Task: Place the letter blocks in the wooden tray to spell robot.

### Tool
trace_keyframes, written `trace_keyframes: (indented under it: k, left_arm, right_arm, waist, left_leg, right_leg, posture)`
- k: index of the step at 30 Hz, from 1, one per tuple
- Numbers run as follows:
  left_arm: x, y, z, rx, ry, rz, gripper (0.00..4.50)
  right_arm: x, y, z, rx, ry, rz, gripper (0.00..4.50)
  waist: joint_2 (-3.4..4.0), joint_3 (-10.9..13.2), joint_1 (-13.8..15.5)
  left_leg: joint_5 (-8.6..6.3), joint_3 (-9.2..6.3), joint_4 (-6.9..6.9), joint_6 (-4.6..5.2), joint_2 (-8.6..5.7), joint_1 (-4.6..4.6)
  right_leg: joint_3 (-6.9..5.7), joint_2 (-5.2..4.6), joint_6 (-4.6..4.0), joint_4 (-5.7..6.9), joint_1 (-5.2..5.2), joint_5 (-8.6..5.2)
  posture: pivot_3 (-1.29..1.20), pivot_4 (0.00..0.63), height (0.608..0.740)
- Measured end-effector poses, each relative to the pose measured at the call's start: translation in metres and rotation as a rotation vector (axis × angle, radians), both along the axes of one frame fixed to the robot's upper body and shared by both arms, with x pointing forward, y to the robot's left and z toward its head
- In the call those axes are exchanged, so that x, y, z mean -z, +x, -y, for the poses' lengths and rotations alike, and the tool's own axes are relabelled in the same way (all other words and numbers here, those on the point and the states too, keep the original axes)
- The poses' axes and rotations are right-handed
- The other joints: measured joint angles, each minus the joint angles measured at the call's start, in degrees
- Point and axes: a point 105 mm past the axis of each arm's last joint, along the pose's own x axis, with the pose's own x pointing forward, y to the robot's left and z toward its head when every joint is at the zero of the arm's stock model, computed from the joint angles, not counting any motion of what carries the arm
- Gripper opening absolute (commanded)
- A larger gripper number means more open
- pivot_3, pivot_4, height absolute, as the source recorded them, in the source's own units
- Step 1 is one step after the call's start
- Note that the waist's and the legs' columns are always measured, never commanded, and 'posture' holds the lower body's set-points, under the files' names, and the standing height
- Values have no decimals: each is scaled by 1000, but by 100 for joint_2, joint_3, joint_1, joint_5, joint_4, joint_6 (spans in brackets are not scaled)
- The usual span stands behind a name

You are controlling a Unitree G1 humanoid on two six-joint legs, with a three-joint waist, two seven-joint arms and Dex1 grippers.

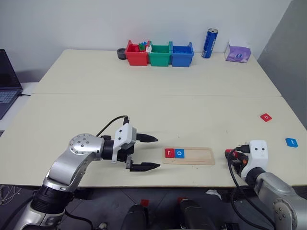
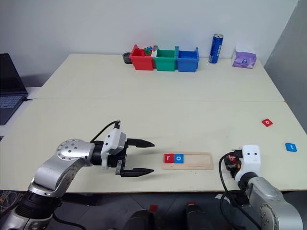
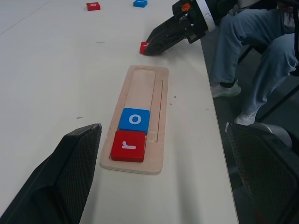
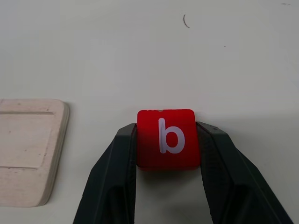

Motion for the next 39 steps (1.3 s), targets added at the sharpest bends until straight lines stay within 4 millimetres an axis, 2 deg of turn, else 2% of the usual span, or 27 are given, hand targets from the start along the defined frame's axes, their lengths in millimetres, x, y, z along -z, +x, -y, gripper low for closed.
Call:
trace_keyframes:
  k: [2, 11, 14, 20, 29, 39]
  left_arm:
    - [1, 0, 0, 1, 4, 0, 4500]
    - [4, -1, 4, 12, 10, 12, 4500]
    - [5, 0, 3, 4, 10, 7, 4500]
    - [16, 4, -11, -61, 23, -19, 4500]
    - [16, 5, -12, -56, 26, -8, 4500]
    - [15, 4, -12, -50, 27, -6, 4500]
  right_arm:
    - [1, 0, 0, 10, 4, -2, 1463]
    - [-4, 7, -3, 43, 38, 39, 4486]
    - [-6, 9, 1, 44, 20, 44, 4486]
    - [-33, 14, 16, -108, -126, 83, 4486]
    - [-44, 14, 3, -276, -63, 98, 4486]
    - [-52, 10, 3, -439, -114, 166, 4486]
  waist:
    - [-3, -2, 0]
    - [-21, -12, 3]
    - [-18, -11, 8]
    - [-10, -3, 5]
    - [-11, -3, 7]
    - [-12, -2, 7]
  left_leg:
    - [0, 0, 1, 0, 0, 0]
    - [0, 1, 4, 0, -3, 0]
    - [0, 1, 4, 0, -5, -2]
    - [-1, 5, -2, 1, -4, -3]
    - [0, 4, -2, 1, -4, -8]
    - [0, 4, 0, 1, -4, -9]
  right_leg:
    - [-1, 0, 0, 0, 0, 0]
    - [1, -4, 1, -1, 1, 1]
    - [0, -5, 1, -3, -1, 1]
    - [-1, -2, 1, -5, -5, 0]
    - [-2, 2, -1, -4, -5, -1]
    - [-4, -1, -1, -5, -4, -1]
  posture:
    - [0, 150, 740]
    - [0, 150, 740]
    - [0, 150, 740]
    - [0, 150, 740]
    - [0, 150, 740]
    - [0, 150, 740]
